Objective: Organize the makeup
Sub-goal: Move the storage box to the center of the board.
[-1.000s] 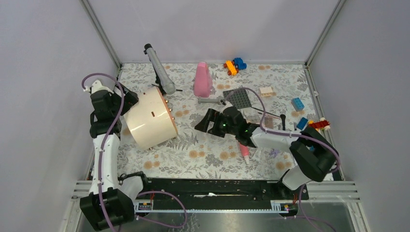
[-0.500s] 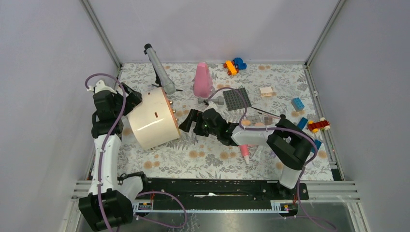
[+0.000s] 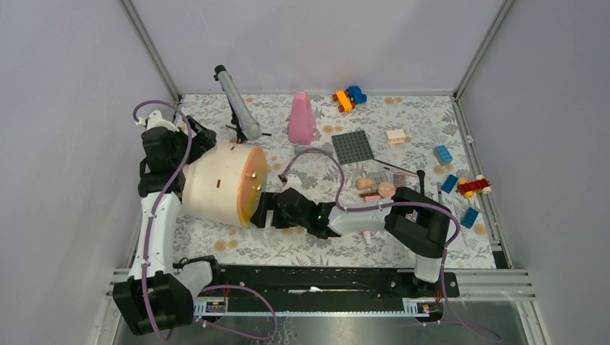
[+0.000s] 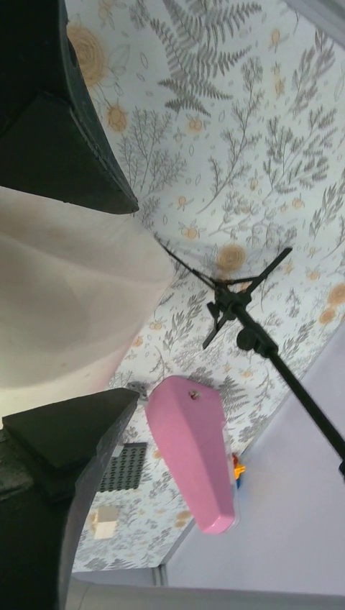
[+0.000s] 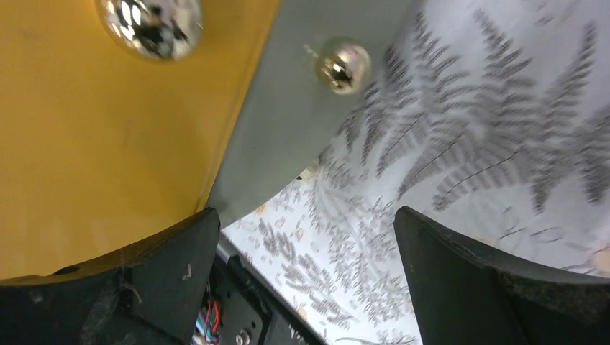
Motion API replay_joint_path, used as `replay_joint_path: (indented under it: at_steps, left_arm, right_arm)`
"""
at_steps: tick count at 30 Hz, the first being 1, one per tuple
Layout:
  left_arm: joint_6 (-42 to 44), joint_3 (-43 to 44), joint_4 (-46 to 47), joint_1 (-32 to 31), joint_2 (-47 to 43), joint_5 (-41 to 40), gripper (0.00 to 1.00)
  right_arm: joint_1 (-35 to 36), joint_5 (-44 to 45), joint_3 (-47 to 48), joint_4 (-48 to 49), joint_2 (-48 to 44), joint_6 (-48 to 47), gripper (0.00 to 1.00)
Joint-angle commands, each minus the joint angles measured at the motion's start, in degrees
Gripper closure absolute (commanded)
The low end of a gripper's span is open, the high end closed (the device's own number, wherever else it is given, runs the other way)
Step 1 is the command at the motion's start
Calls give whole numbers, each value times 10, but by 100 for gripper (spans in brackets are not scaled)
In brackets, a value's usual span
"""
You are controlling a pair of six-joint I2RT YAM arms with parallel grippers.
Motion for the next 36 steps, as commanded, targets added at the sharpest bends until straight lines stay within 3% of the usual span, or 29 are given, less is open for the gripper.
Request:
replay_joint_path:
  at_steps: [1, 8, 22, 30, 36]
  left_arm:
    - [-10, -2, -50, -39, 28, 75, 1]
    - [7, 6, -37, -79, 58, 111, 1]
    - [-10, 78, -115, -80, -43, -144, 1]
    - [18, 64, -153, -79, -122, -166, 1]
    - [33, 22, -182, -80, -158, -155, 1]
  right_arm:
    - [38, 11, 40, 46, 2, 5, 1]
    - [43, 34, 29, 43, -10, 0, 1]
    - [33, 148, -77, -51, -192, -113, 1]
    - [7, 119, -137, -52, -289, -160, 1]
    - [-36, 109, -168, -47, -336, -90, 1]
